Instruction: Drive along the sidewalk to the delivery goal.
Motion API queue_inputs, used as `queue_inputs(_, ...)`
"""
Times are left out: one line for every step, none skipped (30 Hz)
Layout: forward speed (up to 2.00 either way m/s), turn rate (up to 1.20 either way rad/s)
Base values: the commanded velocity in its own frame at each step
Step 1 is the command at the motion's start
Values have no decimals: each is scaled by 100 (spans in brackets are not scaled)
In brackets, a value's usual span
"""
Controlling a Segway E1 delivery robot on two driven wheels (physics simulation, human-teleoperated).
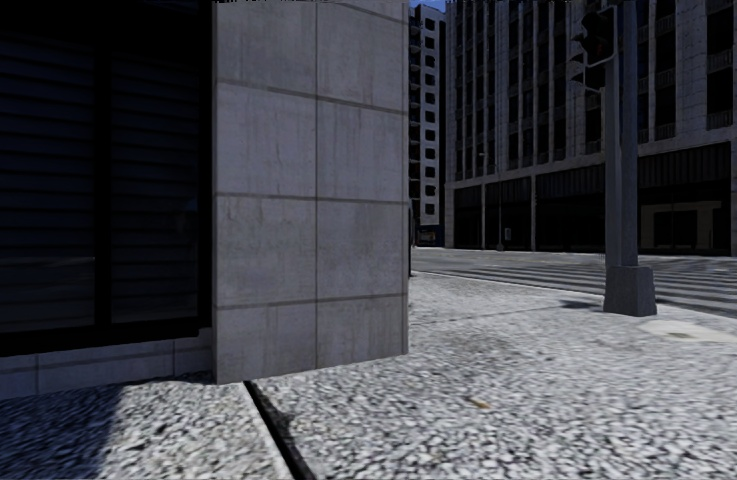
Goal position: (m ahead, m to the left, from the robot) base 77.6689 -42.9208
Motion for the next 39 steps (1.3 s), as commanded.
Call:
queue_inputs(170,-68)
queue_inputs(170,-68)
queue_inputs(170,-68)
queue_inputs(170,-68)
queue_inputs(170,-76)
queue_inputs(170,-85)
queue_inputs(170,-88)
queue_inputs(170,-88)
queue_inputs(170,-89)
queue_inputs(170,-89)
queue_inputs(170,-99)
queue_inputs(170,-99)
queue_inputs(170,-120)
queue_inputs(170,-120)
queue_inputs(170,-120)
queue_inputs(170,-120)
queue_inputs(170,-120)
queue_inputs(170,-120)
queue_inputs(170,-120)
queue_inputs(170,-120)
queue_inputs(170,-120)
queue_inputs(170,-120)
queue_inputs(170,-111)
queue_inputs(170,-88)
queue_inputs(170,-4)
queue_inputs(170,-4)
queue_inputs(170,0)
queue_inputs(170,0)
queue_inputs(170,0)
queue_inputs(170,0)
queue_inputs(170,0)
queue_inputs(170,0)
queue_inputs(170,0)
queue_inputs(170,68)
queue_inputs(170,120)
queue_inputs(170,120)
queue_inputs(170,120)
queue_inputs(169,120)
queue_inputs(169,120)
